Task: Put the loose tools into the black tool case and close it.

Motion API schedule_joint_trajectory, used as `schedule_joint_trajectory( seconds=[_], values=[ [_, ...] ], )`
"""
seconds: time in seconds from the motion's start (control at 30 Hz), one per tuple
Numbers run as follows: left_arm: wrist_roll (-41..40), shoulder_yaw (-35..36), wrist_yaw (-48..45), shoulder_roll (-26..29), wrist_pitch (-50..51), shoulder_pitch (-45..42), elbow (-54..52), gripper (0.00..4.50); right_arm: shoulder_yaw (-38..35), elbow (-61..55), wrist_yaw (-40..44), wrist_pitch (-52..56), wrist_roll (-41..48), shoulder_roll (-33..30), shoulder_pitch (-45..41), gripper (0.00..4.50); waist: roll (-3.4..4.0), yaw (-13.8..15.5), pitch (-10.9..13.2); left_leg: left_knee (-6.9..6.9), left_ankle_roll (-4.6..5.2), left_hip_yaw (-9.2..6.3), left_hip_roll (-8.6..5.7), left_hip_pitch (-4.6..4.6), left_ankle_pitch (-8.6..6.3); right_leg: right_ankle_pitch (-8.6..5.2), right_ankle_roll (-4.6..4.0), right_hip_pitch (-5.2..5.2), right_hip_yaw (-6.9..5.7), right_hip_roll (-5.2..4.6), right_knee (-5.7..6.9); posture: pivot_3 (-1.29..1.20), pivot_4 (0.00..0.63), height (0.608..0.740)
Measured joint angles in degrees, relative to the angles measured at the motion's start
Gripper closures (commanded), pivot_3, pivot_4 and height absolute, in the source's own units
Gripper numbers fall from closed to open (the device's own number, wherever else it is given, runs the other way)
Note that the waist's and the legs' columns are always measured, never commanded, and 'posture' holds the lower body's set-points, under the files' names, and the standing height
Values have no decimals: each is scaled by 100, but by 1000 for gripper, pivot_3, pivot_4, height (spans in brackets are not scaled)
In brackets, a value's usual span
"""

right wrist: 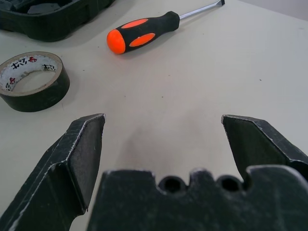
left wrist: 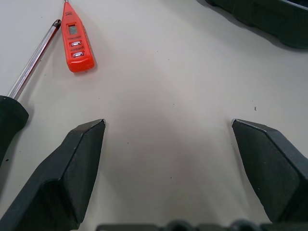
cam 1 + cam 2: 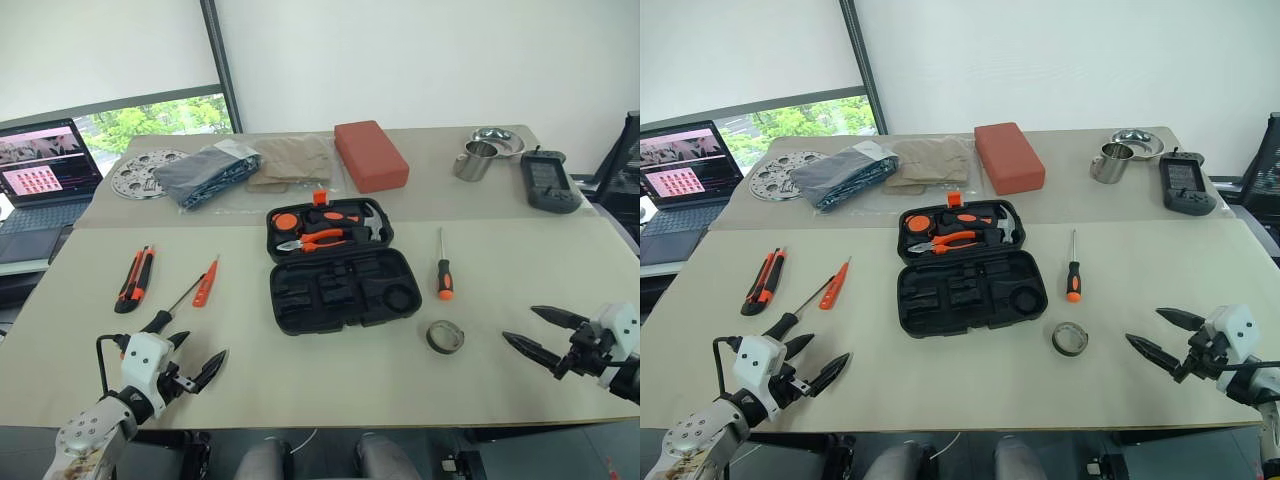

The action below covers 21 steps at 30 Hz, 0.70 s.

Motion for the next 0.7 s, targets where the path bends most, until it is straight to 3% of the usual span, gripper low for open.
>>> schedule_joint_trajectory(
  seconds=[0.33, 0.7],
  values=[
    [-825, 803, 63, 81, 142, -764, -28, 0, 43, -1154, 69, 512, 349, 0, -212, 19, 0, 1, 0, 2, 0, -3, 2, 0, 0, 0, 1, -1, -3, 5, 6, 0, 150, 740],
    [-702, 1260, 623, 1113, 1040, -1725, 668, 0, 643, -3369, 1, 1820, 1268, 131, -464, 19, -11, 59, 7, -1, 0, -18, 11, -5, 0, 1, -1, -8, -18, 9, 7, 0, 150, 740]
  ],
)
